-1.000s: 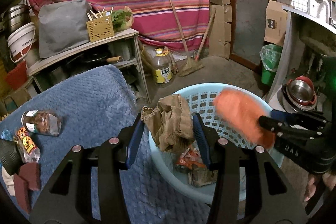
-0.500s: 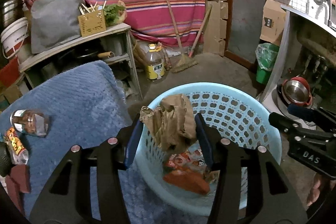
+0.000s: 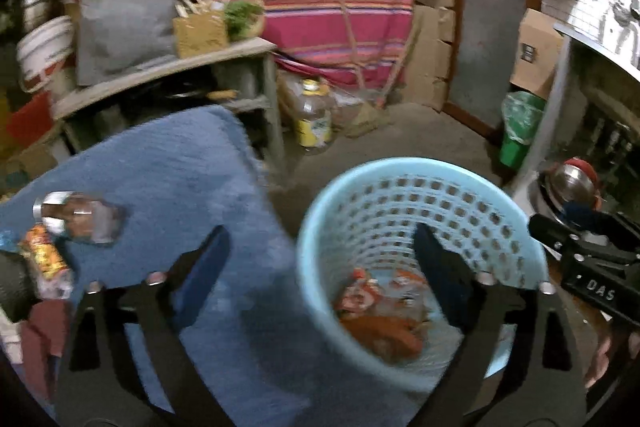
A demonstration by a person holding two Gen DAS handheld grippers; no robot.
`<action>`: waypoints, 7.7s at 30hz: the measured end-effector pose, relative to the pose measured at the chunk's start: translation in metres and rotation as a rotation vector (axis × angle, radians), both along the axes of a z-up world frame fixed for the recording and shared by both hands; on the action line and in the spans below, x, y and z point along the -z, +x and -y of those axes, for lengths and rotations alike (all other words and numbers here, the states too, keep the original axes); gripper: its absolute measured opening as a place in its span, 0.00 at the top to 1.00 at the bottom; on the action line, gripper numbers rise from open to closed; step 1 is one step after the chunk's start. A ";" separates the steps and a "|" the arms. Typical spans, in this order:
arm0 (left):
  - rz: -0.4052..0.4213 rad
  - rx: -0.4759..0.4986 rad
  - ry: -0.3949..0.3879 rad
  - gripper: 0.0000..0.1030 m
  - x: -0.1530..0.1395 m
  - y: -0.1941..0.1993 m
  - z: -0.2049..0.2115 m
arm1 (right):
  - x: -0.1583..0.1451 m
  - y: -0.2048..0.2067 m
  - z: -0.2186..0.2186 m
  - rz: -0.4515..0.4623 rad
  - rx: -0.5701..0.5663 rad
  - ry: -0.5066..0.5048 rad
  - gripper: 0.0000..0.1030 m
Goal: Collect trash
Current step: 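Move both tools back over the table, then grasp the white face mask with the left tool, then grasp the maroon scouring pad with the right tool while the left tool holds the mask, then carry the mask and maroon pad over the light-blue basket, then open both tools to drop the mask and pad into the basket, then move both tools back over the table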
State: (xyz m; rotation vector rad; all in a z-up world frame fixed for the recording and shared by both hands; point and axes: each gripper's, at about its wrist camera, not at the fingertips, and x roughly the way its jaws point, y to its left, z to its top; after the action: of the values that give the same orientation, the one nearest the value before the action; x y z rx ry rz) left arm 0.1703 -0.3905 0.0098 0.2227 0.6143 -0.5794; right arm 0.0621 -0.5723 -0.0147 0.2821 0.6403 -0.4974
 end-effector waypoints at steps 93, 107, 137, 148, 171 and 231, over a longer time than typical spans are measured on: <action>-0.031 -0.513 -0.006 0.94 0.015 0.031 -0.464 | 0.020 0.152 -0.456 -0.163 -0.472 -0.120 0.11; -0.034 -0.512 -0.012 0.94 0.016 0.033 -0.466 | 0.023 0.159 -0.456 -0.174 -0.542 -0.078 0.38; 0.108 -0.385 -0.088 0.94 -0.047 0.006 -0.391 | -0.019 0.129 -0.333 -0.016 -0.552 -0.013 0.43; 0.117 -0.242 -0.064 0.94 -0.053 0.009 -0.288 | -0.031 0.117 -0.236 -0.011 -0.449 -0.028 0.43; 0.054 0.032 -0.072 0.94 -0.028 -0.004 -0.077 | -0.023 0.036 -0.049 0.011 -0.153 -0.021 0.43; 0.030 -0.507 0.064 0.05 0.011 0.088 -0.262 | -0.023 0.095 -0.152 0.030 -0.213 -0.055 0.10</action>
State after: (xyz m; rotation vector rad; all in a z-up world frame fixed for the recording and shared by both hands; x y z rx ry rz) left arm 0.2580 -0.1289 -0.0015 0.1277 0.6321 -0.0679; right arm 0.1574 -0.4202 0.0078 0.1668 0.6189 -0.3054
